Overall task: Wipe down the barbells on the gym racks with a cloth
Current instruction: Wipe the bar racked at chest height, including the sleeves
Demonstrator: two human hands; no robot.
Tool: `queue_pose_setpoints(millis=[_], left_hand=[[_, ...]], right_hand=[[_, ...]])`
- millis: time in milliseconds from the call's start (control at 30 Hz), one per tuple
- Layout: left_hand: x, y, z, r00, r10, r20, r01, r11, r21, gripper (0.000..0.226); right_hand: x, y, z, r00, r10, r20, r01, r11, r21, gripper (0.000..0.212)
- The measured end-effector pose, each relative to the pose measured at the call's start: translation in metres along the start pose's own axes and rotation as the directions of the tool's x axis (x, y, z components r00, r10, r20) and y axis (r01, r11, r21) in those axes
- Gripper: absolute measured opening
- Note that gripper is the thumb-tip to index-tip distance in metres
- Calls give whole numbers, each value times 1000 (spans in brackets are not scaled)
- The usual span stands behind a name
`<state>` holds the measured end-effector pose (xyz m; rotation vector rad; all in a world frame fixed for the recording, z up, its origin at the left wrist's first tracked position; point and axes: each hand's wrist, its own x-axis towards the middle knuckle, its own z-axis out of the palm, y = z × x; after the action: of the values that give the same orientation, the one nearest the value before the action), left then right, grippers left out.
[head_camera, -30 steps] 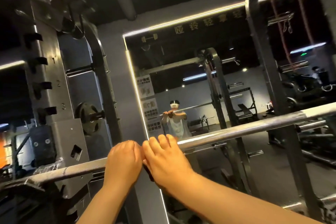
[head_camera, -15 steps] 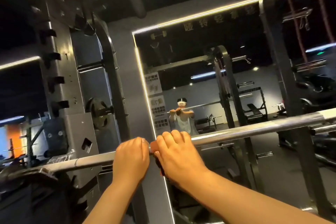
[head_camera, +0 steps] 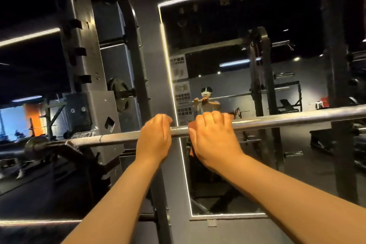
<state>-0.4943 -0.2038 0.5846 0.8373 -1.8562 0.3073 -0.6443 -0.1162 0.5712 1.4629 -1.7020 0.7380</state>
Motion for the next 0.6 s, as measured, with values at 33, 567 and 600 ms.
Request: queue_pose_setpoints(millis=[33, 567, 600], left_hand=[[0, -3, -2, 1000, -28, -5, 28, 1000, 4, 18], [-7, -18, -4, 992, 125, 8, -118, 913, 390, 18], [-7, -19, -3, 991, 133, 3, -124, 910, 396, 19]], right_hand=[[1, -5, 1, 999, -31, 40, 31, 999, -9, 43], [13, -31, -3, 981, -122, 154, 126, 992, -13, 42], [7, -28, 5, 988, -128, 85, 128, 992, 13, 44]])
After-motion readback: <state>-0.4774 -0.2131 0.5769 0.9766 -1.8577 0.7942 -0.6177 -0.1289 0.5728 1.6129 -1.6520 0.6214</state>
